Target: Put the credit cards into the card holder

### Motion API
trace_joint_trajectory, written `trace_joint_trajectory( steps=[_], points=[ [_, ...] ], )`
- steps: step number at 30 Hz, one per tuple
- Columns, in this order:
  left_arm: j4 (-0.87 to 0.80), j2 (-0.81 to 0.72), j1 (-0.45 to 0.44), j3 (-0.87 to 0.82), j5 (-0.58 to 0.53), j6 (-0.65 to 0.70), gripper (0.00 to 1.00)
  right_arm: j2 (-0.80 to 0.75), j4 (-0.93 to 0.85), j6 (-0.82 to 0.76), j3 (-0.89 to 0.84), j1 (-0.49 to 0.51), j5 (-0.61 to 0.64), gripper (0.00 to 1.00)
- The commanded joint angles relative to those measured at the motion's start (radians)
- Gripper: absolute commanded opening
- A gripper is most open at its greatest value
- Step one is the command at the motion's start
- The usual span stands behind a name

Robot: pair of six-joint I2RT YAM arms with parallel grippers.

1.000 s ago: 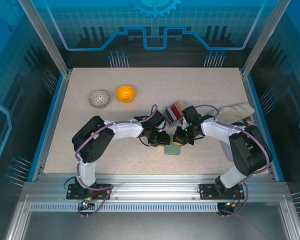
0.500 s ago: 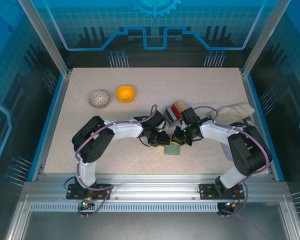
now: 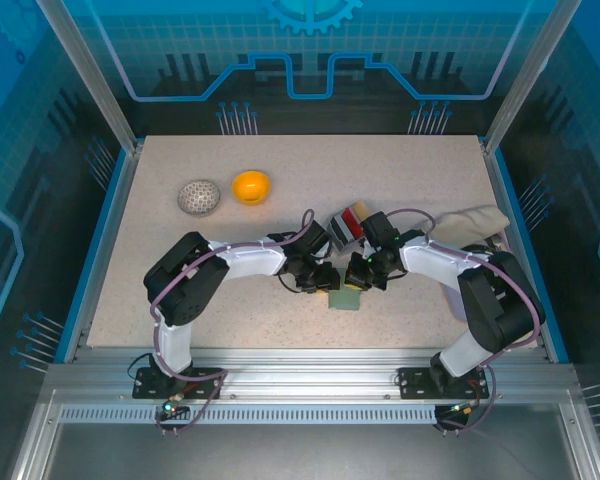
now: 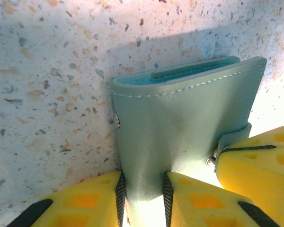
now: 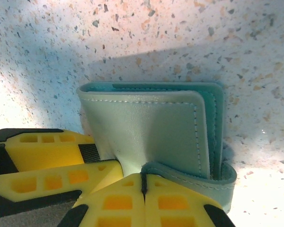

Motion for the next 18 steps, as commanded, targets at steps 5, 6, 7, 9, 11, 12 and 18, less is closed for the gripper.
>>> trace_joint_trajectory(
  steps=[5,6,7,9,11,12,18],
  points=[
    [0.001,0.029,-0.006,-0.018,-0.002,-0.015,0.3,0.019,-0.039,-0.004,-0.026,0.014,-0.017,0.0],
    [0.001,0.029,-0.006,-0.018,-0.002,-0.016,0.3,0.022,-0.045,-0.005,-0.032,0.015,-0.014,0.0],
    [0.002,0.029,-0.006,-0.018,-0.002,-0.018,0.3,0.025,-0.048,-0.006,-0.042,0.015,-0.013,0.0],
    [0.003,0.029,-0.007,-0.018,-0.003,-0.018,0.3,0.026,-0.044,0.002,-0.068,0.018,-0.01,0.0],
    [0.004,0.029,-0.006,-0.018,-0.002,-0.017,0.29,0.027,-0.044,0.001,-0.081,0.022,0.014,0.0],
    [0.005,0.03,-0.005,-0.018,-0.002,-0.019,0.29,0.043,-0.039,-0.004,-0.086,0.022,0.03,0.0],
    [0.003,0.029,-0.007,-0.018,0.0,-0.016,0.29,0.147,0.011,0.008,-0.111,0.057,0.038,0.0]
  ],
)
